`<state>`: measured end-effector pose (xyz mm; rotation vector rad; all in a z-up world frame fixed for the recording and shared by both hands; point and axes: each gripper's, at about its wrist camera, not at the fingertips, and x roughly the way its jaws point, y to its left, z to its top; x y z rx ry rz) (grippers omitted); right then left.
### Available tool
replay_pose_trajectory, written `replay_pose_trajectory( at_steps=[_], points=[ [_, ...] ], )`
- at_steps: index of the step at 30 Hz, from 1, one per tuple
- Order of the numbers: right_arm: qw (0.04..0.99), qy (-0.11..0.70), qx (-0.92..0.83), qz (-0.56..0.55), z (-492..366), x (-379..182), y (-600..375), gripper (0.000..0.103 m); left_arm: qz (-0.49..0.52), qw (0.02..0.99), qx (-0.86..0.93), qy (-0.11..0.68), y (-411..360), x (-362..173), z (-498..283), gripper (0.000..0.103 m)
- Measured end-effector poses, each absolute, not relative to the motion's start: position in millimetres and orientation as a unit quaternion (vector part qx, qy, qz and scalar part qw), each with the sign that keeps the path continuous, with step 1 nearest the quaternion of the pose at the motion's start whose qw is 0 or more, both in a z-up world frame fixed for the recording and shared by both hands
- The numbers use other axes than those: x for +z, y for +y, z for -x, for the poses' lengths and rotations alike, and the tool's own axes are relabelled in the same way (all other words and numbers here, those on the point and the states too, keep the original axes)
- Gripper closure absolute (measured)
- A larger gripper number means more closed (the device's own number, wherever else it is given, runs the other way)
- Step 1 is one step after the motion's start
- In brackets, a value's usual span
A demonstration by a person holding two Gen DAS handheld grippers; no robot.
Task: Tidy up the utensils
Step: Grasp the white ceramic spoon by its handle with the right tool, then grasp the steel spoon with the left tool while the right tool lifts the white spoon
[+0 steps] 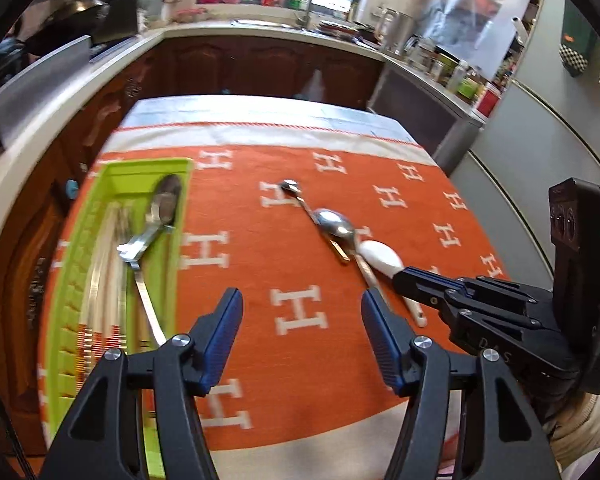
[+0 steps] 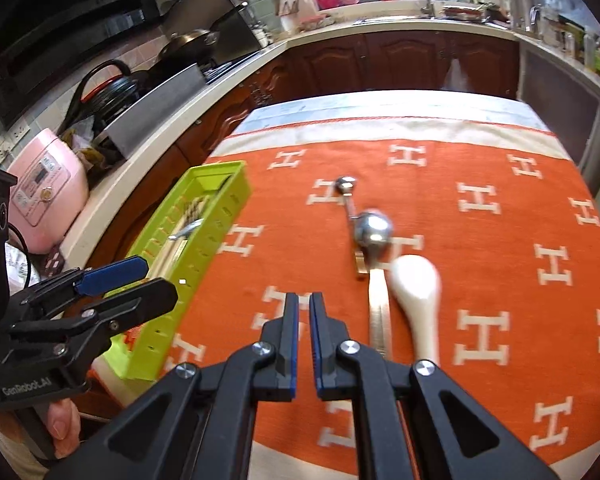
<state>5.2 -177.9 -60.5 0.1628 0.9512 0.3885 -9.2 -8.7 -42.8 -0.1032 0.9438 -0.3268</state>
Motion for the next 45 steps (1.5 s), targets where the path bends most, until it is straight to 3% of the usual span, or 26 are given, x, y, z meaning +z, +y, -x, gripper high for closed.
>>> replay_pose_trajectory(
  at_steps=[17,26,39,43,45],
  points=[
    [0.852,0.494,0.142,-0.097,-19,-104,-233,0.095,0.080,0.840,-0.203,0.498,-57,-94,-18,0.043],
    [0.829,0.511,0.170,-0.150,-41,-127,-252,0.079,0.108,0.826,-0.197,0.517,-57,-114,-39,0.043],
    [0.808,0.502,0.244,-0.187,-70,-135,-243,0.079,0.129,0.825,-0.199,0.512,-60,-119,-68,0.043],
    [0.813,0.495,0.246,-0.183,-68,-135,-243,0.086,0.140,0.822,-0.212,0.509,-64,-119,-78,0.043],
    [0.822,0.487,0.243,-0.169,-64,-131,-243,0.087,0.143,0.823,-0.217,0.505,-67,-119,-83,0.049]
  ],
)
